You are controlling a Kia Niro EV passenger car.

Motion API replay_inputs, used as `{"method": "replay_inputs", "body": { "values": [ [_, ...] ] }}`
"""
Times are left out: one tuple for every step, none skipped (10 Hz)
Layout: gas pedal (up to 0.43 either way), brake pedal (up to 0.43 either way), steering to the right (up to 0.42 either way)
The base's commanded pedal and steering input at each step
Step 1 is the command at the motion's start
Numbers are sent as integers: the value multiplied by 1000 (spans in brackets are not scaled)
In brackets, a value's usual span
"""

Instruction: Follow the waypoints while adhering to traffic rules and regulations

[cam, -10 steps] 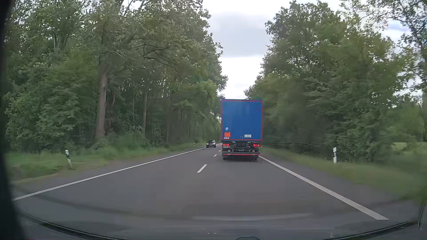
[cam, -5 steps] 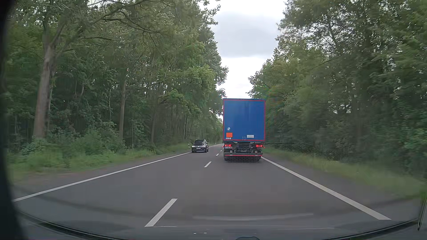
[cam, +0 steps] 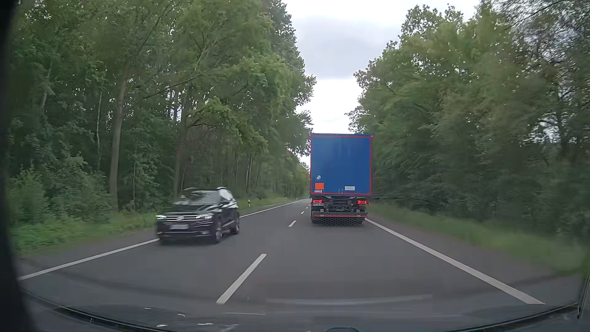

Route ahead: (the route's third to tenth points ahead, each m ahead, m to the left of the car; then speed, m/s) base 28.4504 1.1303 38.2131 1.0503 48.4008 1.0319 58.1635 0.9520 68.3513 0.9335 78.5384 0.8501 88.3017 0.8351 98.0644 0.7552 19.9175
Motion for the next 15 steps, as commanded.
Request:
{"method": "replay_inputs", "body": {
  "values": [
    [421,0,-2],
    [429,0,-5],
    [449,0,-7],
    [480,0,-11],
    [500,0,-14],
    [520,0,-17],
    [539,0,-18],
    [579,0,-19],
    [591,0,-19],
    [598,0,-19],
    [598,0,-19],
    [622,0,-18],
    [622,0,-16],
    [630,0,-14],
    [642,0,-10]
  ]
}}
